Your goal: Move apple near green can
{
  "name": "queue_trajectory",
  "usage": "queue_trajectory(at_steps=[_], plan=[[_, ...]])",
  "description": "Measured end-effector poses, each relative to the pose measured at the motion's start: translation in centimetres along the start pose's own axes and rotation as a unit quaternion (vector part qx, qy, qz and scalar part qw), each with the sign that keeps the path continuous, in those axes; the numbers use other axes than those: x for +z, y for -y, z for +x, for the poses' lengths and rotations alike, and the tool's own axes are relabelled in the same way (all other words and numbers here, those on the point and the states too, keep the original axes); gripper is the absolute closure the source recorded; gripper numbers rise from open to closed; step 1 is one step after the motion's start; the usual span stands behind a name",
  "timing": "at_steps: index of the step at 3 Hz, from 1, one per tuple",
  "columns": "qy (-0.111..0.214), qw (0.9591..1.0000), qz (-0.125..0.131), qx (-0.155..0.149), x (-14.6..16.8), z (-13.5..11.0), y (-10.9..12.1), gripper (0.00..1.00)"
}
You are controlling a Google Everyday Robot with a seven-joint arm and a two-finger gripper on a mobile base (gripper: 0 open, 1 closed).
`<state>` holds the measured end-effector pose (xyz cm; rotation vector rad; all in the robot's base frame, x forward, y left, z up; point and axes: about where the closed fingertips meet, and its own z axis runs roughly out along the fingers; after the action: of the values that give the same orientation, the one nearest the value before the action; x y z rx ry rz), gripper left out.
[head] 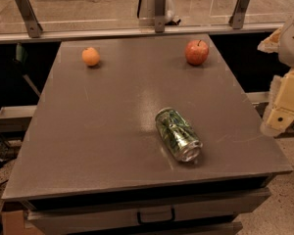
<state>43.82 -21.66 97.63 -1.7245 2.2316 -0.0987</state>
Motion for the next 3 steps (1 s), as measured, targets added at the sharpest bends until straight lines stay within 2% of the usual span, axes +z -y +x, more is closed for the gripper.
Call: queue_trajectory(at_steps=[1, 2, 3], plan=[[0.000, 1.0000, 0.000, 0.000, 0.0, 0.0, 0.0, 0.00], [0.028, 0.9995, 0.011, -0.007, 1.0, -0.3, 2.7, 0.00], [0.081, 0.9960, 0.027, -0.024, 3.1, -1.2, 8.3, 0.00]])
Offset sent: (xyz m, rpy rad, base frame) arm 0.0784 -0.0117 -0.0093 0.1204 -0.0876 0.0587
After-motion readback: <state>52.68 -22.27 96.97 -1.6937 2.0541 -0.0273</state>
